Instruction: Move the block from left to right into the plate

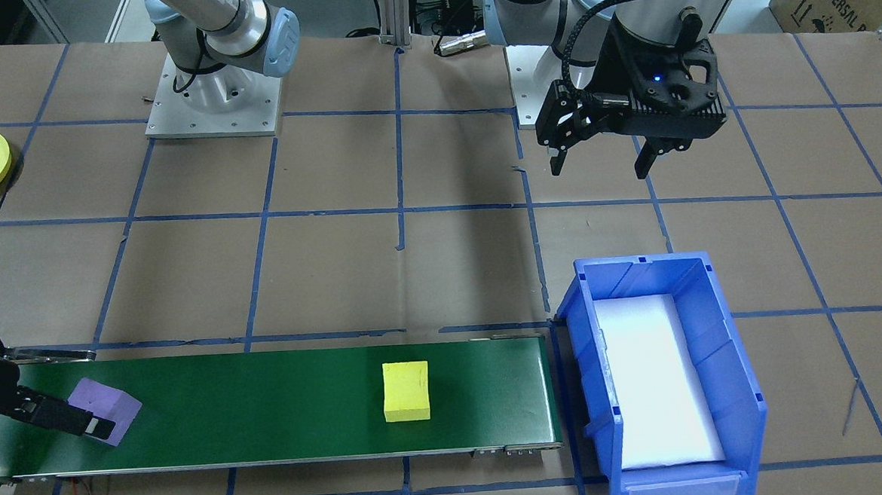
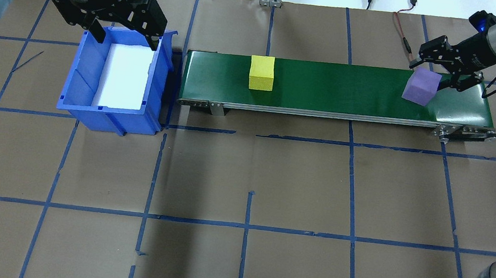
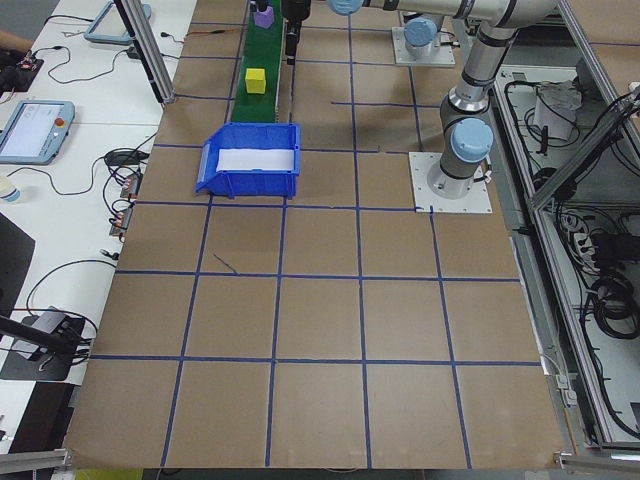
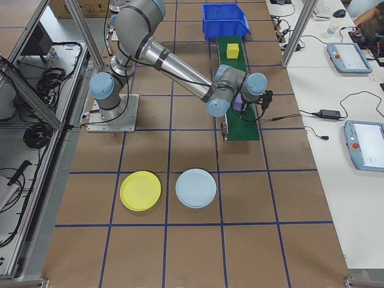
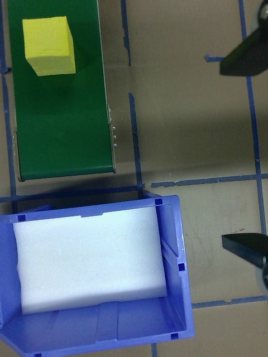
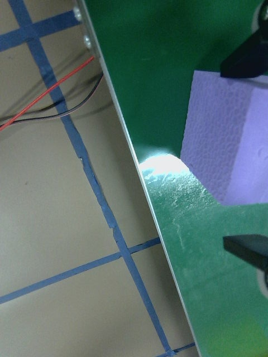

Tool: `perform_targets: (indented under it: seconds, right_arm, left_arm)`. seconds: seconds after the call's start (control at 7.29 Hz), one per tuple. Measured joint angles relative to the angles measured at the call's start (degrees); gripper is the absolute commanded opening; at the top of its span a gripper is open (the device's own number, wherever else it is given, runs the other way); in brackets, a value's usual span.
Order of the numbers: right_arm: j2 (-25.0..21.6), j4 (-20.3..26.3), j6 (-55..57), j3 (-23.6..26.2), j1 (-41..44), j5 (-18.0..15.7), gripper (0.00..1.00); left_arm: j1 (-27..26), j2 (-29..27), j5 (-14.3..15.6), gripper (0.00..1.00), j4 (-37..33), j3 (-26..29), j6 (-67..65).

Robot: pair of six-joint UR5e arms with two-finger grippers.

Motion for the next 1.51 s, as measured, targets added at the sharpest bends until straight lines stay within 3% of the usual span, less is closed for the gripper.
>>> perform_targets:
  seconds: [0.14, 0.27, 0.41, 0.69, 0.96, 1.1, 1.51]
  right_arm:
    - [0.2, -0.3, -0.2, 0.6, 0.0, -2.4, 0.7]
    - [0.1, -0.4, -0.9, 0.9, 0.0, -6.2, 0.2]
    - [0.0, -0.3, -2.0, 1.0, 0.0, -9.4, 0.09]
    - [-2.5, 0.0, -4.9, 0.9, -0.1, -17.0, 0.08]
    - [-6.2, 0.3, -15.9, 1.4, -2.7, -26.7, 0.08]
    - [-7.5, 0.5, -23.4, 2.0, -7.5, -28.7, 0.08]
    - [-8.1, -0.9, -39.1, 7.8, -21.2, -30.1, 0.11]
  left_arm:
    - [0.0, 0.0, 0.0, 1.0, 0.0, 0.0, 0.0]
    - [0.0, 0.0, 0.0, 1.0, 0.0, 0.0, 0.1]
    - [0.0, 0.0, 0.0, 1.0, 0.0, 0.0, 0.1]
    - [0.1, 0.0, 0.0, 1.0, 0.1, 0.0, 0.1]
    - [0.1, 0.0, 0.0, 1.0, 0.1, 0.0, 0.1]
    - [0.1, 0.0, 0.0, 1.0, 0.1, 0.0, 0.1]
    - [0.1, 0.1, 0.0, 1.0, 0.1, 0.1, 0.1]
